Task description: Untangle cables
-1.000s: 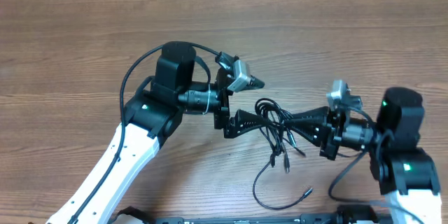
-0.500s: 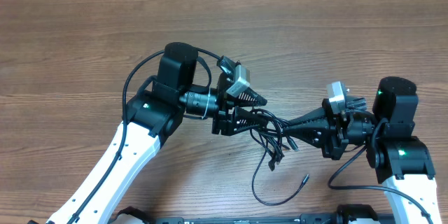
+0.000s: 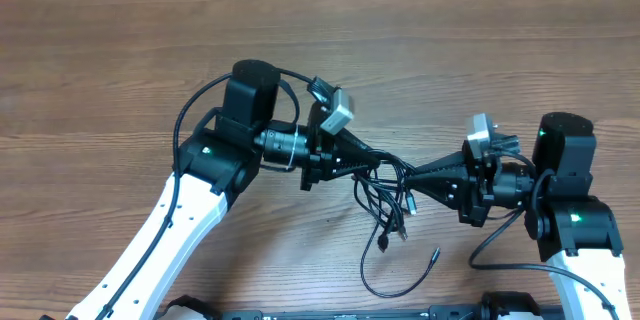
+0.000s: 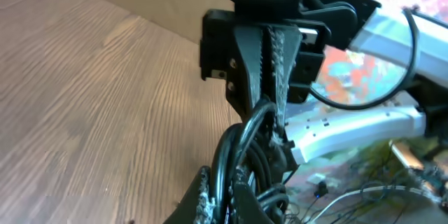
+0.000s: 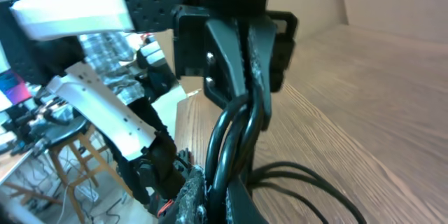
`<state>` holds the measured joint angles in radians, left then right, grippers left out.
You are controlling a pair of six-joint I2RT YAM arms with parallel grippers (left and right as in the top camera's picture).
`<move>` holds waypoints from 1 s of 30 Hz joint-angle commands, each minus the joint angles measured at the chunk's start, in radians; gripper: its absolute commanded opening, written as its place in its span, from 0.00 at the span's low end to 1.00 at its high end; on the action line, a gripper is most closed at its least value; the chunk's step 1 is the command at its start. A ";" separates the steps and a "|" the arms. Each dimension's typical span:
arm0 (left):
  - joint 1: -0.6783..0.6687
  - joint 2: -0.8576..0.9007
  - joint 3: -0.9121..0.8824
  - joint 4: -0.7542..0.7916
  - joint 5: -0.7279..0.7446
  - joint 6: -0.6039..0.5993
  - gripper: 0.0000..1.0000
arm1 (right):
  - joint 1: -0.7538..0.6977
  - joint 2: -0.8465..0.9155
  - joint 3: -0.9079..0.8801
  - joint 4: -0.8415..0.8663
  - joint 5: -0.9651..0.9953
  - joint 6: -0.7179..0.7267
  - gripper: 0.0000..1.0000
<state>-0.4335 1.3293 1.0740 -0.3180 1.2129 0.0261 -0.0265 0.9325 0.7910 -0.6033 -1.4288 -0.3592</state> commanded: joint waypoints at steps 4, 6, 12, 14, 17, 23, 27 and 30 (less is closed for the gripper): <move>0.062 0.006 0.008 0.027 -0.090 -0.140 0.04 | -0.002 -0.005 0.010 -0.169 0.122 -0.099 0.04; 0.062 0.006 0.008 0.030 -0.098 -0.138 0.04 | -0.002 -0.005 0.010 -0.200 0.171 -0.103 0.04; 0.062 0.006 0.008 0.038 -0.098 -0.110 0.04 | -0.002 -0.005 0.010 -0.229 0.242 -0.103 0.07; 0.061 0.006 0.008 0.029 -0.098 -0.085 0.04 | -0.002 -0.005 0.011 -0.221 0.242 -0.103 0.40; 0.060 0.006 0.008 -0.006 -0.098 -0.050 0.04 | -0.002 -0.005 0.011 -0.203 0.241 -0.102 0.62; 0.043 0.006 0.008 -0.060 -0.097 -0.047 0.04 | -0.002 -0.005 0.011 -0.029 0.162 -0.048 0.78; -0.051 0.006 0.008 -0.069 -0.098 -0.022 0.04 | -0.002 -0.005 0.011 0.000 0.146 -0.049 0.76; -0.087 0.006 0.008 -0.061 -0.098 -0.023 0.04 | -0.002 -0.005 0.011 -0.008 0.145 -0.049 0.44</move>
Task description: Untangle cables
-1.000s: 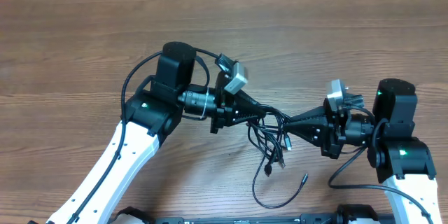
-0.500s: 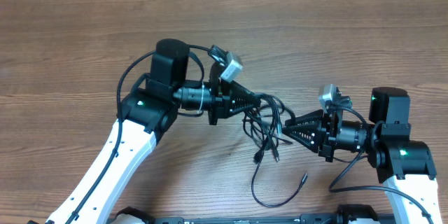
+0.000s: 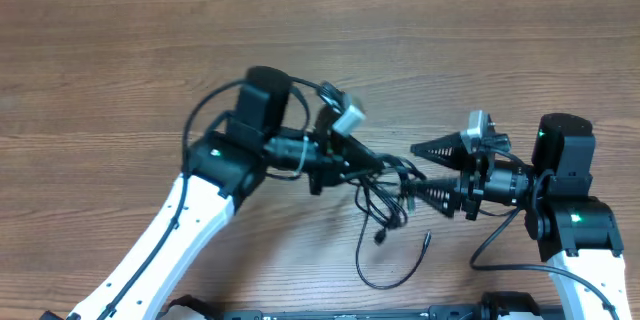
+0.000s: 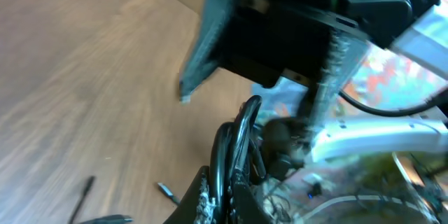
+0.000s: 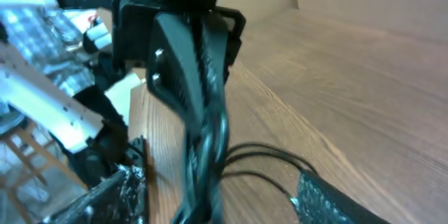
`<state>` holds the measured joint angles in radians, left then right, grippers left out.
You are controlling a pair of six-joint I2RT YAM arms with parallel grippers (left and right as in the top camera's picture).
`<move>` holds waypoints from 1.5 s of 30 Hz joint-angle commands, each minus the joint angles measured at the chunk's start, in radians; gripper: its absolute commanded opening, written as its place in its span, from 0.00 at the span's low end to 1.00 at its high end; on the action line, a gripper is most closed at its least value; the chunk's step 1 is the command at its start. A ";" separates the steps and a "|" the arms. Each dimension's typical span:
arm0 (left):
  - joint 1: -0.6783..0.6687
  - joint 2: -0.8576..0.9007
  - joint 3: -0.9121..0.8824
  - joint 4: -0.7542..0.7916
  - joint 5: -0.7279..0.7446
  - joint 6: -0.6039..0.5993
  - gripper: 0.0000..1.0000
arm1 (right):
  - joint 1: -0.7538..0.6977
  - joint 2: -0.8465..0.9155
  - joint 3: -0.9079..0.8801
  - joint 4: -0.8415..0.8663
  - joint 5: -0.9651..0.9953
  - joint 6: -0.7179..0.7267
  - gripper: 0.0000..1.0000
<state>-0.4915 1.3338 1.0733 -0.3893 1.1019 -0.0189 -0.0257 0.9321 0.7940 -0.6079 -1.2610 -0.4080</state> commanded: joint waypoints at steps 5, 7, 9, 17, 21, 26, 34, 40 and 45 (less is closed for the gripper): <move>-0.015 0.001 0.008 0.011 0.012 0.019 0.04 | -0.003 -0.005 0.008 -0.023 -0.023 0.000 0.04; 0.002 0.001 0.008 0.009 0.011 0.010 0.04 | -0.002 -0.005 0.008 -0.037 -0.023 0.000 0.04; 0.029 0.001 0.008 0.011 0.009 -0.024 0.04 | -0.003 -0.005 0.008 -0.052 -0.019 -0.001 0.04; 0.112 0.001 0.008 0.061 0.018 -0.163 0.04 | -0.002 -0.005 0.008 -0.101 -0.006 -0.013 0.04; 0.112 0.001 0.008 0.085 0.017 -0.170 0.04 | -0.002 -0.005 0.008 -0.143 0.052 -0.013 0.04; 0.112 0.001 0.008 0.112 0.014 -0.177 0.04 | -0.002 -0.005 0.008 -0.218 0.135 -0.016 0.04; 0.112 0.001 0.008 0.183 -0.108 -0.344 0.04 | -0.002 -0.005 0.008 -0.266 0.138 -0.047 0.04; 0.112 0.001 0.008 0.126 -0.108 -0.340 0.61 | -0.002 -0.005 0.008 -0.258 0.123 -0.047 0.04; 0.112 0.001 0.008 0.116 -0.107 -0.339 1.00 | -0.002 -0.019 0.008 -0.246 0.116 -0.047 0.04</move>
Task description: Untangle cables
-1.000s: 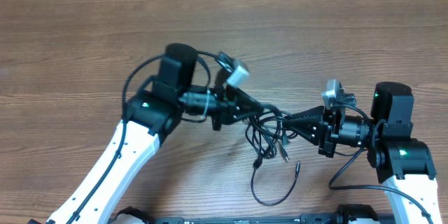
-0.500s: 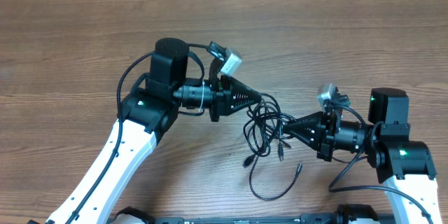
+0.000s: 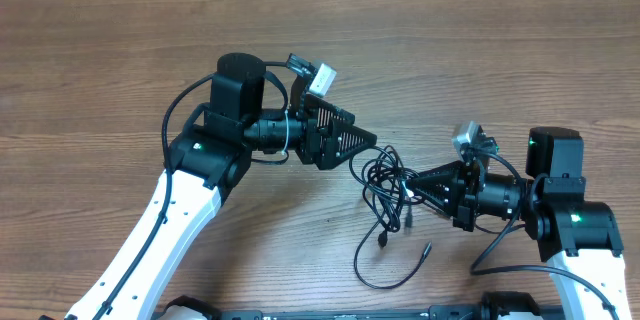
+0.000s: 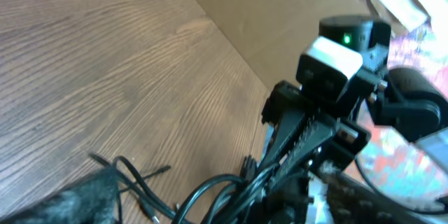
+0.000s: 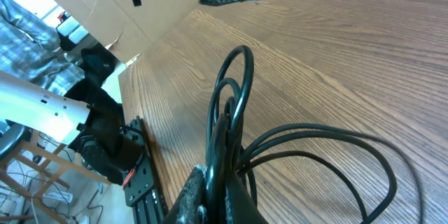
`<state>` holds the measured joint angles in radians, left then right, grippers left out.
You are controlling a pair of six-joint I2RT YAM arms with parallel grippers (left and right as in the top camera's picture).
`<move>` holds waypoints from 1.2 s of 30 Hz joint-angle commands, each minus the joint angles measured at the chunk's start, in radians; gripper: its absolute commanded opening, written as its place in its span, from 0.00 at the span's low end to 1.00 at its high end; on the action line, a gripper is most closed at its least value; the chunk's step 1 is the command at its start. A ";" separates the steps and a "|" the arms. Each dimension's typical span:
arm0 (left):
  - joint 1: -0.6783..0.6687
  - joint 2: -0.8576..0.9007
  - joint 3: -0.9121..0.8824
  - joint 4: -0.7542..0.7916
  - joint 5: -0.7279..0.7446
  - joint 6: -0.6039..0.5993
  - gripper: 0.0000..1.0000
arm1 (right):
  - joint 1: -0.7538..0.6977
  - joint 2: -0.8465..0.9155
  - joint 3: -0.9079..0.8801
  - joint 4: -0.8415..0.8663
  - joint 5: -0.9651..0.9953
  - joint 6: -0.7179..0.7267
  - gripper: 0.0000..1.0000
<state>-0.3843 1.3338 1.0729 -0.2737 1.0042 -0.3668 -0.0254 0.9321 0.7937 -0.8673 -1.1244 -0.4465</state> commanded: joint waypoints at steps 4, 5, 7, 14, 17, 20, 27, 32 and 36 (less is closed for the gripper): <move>-0.005 0.001 0.009 -0.005 0.091 0.157 1.00 | -0.003 -0.042 0.008 0.073 -0.113 -0.008 0.04; -0.011 0.001 0.009 -0.007 0.138 0.206 1.00 | -0.003 -0.046 0.008 0.087 -0.136 -0.008 0.04; -0.018 0.001 0.009 -0.013 0.209 0.288 1.00 | -0.003 -0.053 0.008 0.124 -0.219 -0.008 0.04; -0.051 0.001 0.009 -0.066 0.224 0.398 0.91 | -0.003 -0.053 0.008 0.240 -0.397 0.006 0.04; -0.080 0.001 0.009 -0.067 0.216 0.398 0.72 | -0.003 -0.053 0.008 0.250 -0.397 0.008 0.04; -0.108 0.001 0.009 -0.106 0.121 0.397 0.56 | -0.003 -0.053 0.008 0.249 -0.397 0.008 0.04; -0.108 0.001 0.009 -0.138 0.103 0.397 0.18 | -0.003 -0.053 0.008 0.250 -0.396 0.012 0.04; -0.108 0.001 0.009 -0.171 0.090 0.398 0.56 | -0.003 -0.053 0.008 0.250 -0.396 0.012 0.04; -0.108 0.001 0.009 -0.233 0.055 0.398 0.55 | -0.003 -0.053 0.008 0.250 -0.396 0.012 0.04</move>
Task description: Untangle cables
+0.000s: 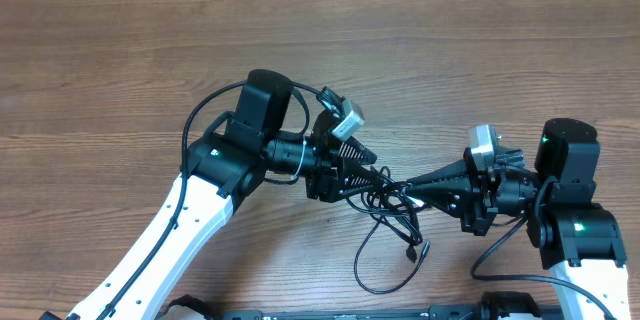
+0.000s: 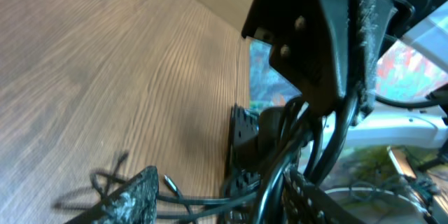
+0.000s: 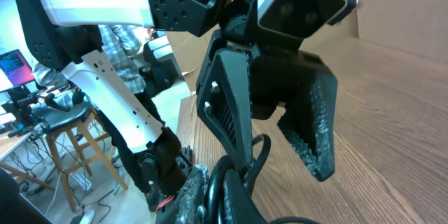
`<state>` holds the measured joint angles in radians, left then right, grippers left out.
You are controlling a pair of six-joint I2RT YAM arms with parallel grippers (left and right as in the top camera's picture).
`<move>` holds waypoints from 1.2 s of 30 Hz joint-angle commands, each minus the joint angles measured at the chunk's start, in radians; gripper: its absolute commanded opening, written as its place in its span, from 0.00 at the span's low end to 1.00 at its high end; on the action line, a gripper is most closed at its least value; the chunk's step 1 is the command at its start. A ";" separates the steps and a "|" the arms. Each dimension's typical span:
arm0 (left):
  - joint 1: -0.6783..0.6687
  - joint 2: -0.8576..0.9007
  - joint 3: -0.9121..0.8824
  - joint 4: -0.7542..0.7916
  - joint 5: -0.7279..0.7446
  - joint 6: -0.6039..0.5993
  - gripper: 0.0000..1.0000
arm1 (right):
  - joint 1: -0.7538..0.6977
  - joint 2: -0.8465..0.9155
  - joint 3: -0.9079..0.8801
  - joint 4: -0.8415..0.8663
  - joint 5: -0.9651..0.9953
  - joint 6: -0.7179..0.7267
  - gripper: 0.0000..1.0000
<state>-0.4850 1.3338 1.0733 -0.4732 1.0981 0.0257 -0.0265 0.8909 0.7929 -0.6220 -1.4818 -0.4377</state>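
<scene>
A tangle of thin black cables (image 1: 393, 207) lies mid-table, with a loose loop (image 1: 378, 278) trailing toward the front edge. My right gripper (image 1: 412, 188) is shut on a bunch of the cables (image 3: 222, 175), pointing left. My left gripper (image 1: 374, 176) faces it tip to tip with its jaws open. In the left wrist view the left gripper (image 2: 220, 182) straddles a cable strand (image 2: 276, 175) beside one finger (image 2: 133, 196). Seen from the right wrist, the left gripper (image 3: 280, 112) gapes wide just beyond the held bunch.
The wooden table (image 1: 120, 50) stretches bare to the left and back. A plug end (image 1: 415, 253) hangs at the front of the tangle. Both arm bases sit along the front edge.
My left gripper, open and drawn back up-left of the tangle, now stands open around the cables right at the right gripper's tip. The right gripper stays shut on the bunch.
First both grippers were shut on the bunch, tip to tip. Then the right one stood open while the left held the cables. After that the right was shut on them and the left was open and apart. Now the left is open at the bunch again.
</scene>
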 commanded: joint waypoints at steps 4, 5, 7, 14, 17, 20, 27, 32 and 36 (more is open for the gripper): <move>-0.007 0.001 0.008 -0.048 -0.030 0.019 0.59 | -0.002 -0.012 0.009 0.009 -0.038 0.003 0.04; -0.007 0.001 0.008 -0.051 -0.023 0.036 0.61 | -0.002 -0.012 0.009 0.013 -0.038 0.003 0.04; -0.007 0.001 0.008 -0.053 0.006 0.068 0.62 | -0.002 -0.012 0.009 0.016 -0.038 0.003 0.04; -0.007 0.001 0.008 -0.057 0.085 0.219 0.80 | -0.027 -0.012 0.009 0.095 -0.039 0.117 0.04; -0.007 0.001 0.008 -0.057 0.086 0.233 0.90 | -0.032 -0.012 0.009 0.135 -0.039 0.151 0.04; -0.007 0.001 0.008 -0.057 0.085 0.233 0.90 | -0.032 -0.012 0.009 0.136 -0.044 0.154 0.04; -0.007 0.001 0.008 -0.058 0.081 0.233 0.44 | -0.032 -0.012 0.009 0.143 -0.088 0.177 0.04; -0.007 0.001 0.008 -0.057 0.080 0.233 0.15 | -0.032 -0.012 0.009 0.143 -0.088 0.177 0.04; -0.005 0.001 0.009 -0.033 0.041 0.212 0.04 | -0.032 -0.012 0.009 0.138 -0.088 0.177 0.04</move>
<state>-0.4850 1.3338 1.0733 -0.5270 1.1744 0.2466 -0.0528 0.8909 0.7929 -0.4854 -1.5299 -0.2691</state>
